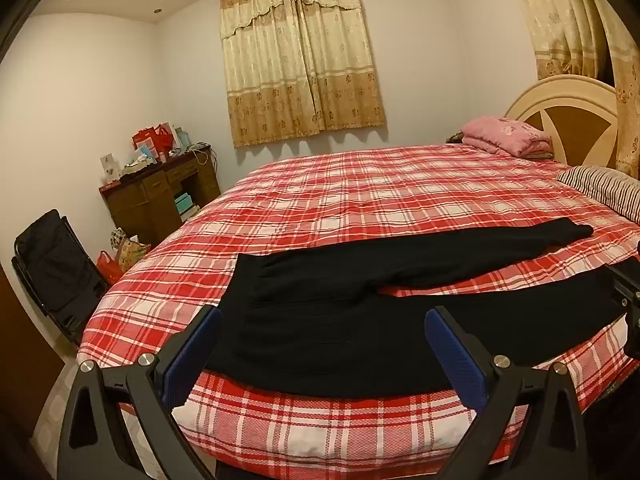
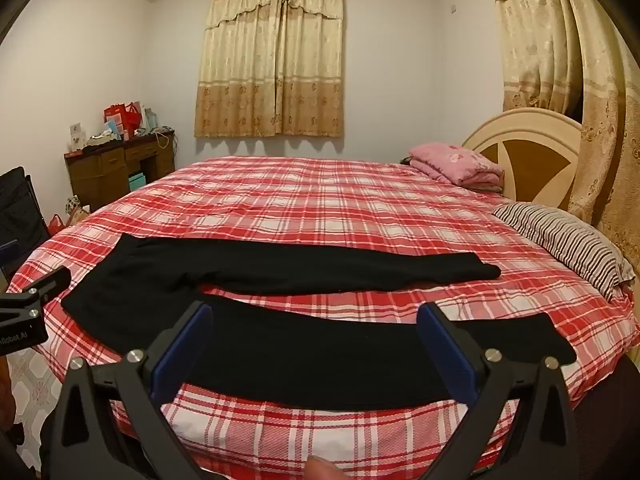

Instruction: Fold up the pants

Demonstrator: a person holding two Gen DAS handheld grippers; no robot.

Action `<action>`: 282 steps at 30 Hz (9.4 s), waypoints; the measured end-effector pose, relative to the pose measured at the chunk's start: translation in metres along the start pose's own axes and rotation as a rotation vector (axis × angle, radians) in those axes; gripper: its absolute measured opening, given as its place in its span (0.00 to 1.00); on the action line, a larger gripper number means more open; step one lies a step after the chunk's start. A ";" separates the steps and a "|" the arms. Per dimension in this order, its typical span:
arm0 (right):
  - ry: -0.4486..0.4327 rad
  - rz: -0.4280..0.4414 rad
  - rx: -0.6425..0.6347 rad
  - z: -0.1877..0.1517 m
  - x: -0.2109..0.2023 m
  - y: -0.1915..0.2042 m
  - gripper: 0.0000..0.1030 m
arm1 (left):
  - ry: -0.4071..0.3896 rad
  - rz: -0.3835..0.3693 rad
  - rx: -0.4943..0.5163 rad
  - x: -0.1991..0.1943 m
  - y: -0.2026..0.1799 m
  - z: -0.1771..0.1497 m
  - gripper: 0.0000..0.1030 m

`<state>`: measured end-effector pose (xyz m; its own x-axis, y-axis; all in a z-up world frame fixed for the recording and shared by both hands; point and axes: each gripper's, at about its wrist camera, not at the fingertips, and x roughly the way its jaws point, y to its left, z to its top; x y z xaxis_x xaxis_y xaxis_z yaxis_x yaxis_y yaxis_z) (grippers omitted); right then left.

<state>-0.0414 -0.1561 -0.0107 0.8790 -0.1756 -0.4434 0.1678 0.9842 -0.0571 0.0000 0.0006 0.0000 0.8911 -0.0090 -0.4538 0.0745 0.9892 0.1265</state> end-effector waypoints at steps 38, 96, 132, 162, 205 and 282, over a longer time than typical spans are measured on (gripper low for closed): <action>0.006 0.001 0.002 -0.002 0.002 0.003 1.00 | -0.003 0.001 0.018 -0.002 -0.001 0.001 0.99; 0.036 0.007 0.005 -0.012 0.011 0.004 1.00 | 0.050 -0.006 0.030 0.028 0.002 -0.011 0.99; 0.228 -0.160 0.038 -0.013 0.144 -0.092 1.00 | 0.462 -0.152 -0.054 0.398 0.182 0.029 0.36; 0.524 -0.290 0.068 0.046 0.353 -0.352 0.72 | 0.487 -0.121 0.075 0.397 0.174 0.037 0.16; 0.119 -0.013 0.233 -0.049 0.087 -0.368 0.10 | 0.167 -0.430 -0.032 0.219 0.226 -0.055 0.07; 0.254 0.601 -0.625 -0.073 0.172 0.173 0.39 | 0.254 -0.266 -0.081 0.188 0.211 -0.076 0.19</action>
<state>0.1066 -0.0147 -0.1619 0.6028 0.3098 -0.7353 -0.6259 0.7551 -0.1950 0.1495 0.2183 -0.1261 0.7049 -0.2410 -0.6671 0.2443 0.9655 -0.0907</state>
